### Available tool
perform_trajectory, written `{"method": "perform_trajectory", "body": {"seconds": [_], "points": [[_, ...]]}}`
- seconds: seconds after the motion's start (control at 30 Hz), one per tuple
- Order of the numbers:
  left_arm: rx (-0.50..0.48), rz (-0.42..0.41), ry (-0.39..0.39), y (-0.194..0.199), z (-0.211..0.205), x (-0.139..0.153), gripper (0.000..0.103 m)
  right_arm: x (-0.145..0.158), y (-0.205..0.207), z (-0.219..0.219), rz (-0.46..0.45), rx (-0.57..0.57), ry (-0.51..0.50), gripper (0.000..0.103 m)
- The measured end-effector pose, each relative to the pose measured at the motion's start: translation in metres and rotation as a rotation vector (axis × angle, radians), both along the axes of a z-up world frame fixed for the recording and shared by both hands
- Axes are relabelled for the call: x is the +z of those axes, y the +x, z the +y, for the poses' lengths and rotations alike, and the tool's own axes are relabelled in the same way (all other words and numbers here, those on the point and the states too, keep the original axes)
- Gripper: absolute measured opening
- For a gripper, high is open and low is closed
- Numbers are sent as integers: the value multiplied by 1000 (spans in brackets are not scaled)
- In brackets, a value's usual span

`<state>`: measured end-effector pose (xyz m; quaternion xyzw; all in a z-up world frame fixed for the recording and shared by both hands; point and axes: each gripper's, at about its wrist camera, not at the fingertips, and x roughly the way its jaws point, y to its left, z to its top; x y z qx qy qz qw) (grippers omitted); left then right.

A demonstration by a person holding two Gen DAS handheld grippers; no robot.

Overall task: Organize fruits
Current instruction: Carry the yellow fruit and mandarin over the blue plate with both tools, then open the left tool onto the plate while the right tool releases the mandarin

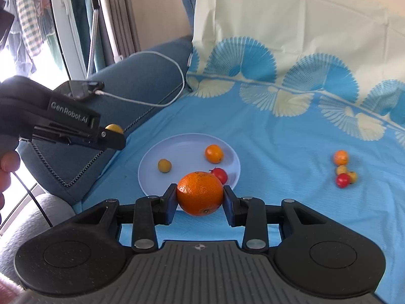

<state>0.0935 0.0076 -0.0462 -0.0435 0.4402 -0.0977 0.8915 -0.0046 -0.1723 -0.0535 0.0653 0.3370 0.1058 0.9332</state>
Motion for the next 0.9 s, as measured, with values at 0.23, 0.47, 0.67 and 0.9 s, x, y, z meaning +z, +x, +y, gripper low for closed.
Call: {"method": "perform_trajectory", "body": {"seconds": [0.23,0.47,0.67,0.9], "points": [[0,55,35,41,-5,-32,26,-29,49,15,40,29,-27,39],[2,88,62,74,-11,-60,26,-54,87,32,58,78,-72,39],[10,118,115,96,-10,-83,26,-71,109,39,71,99,-99,39],[-30,84,106,103,-7,-80,97,-81,124,46,71,144,-126,46]]}}
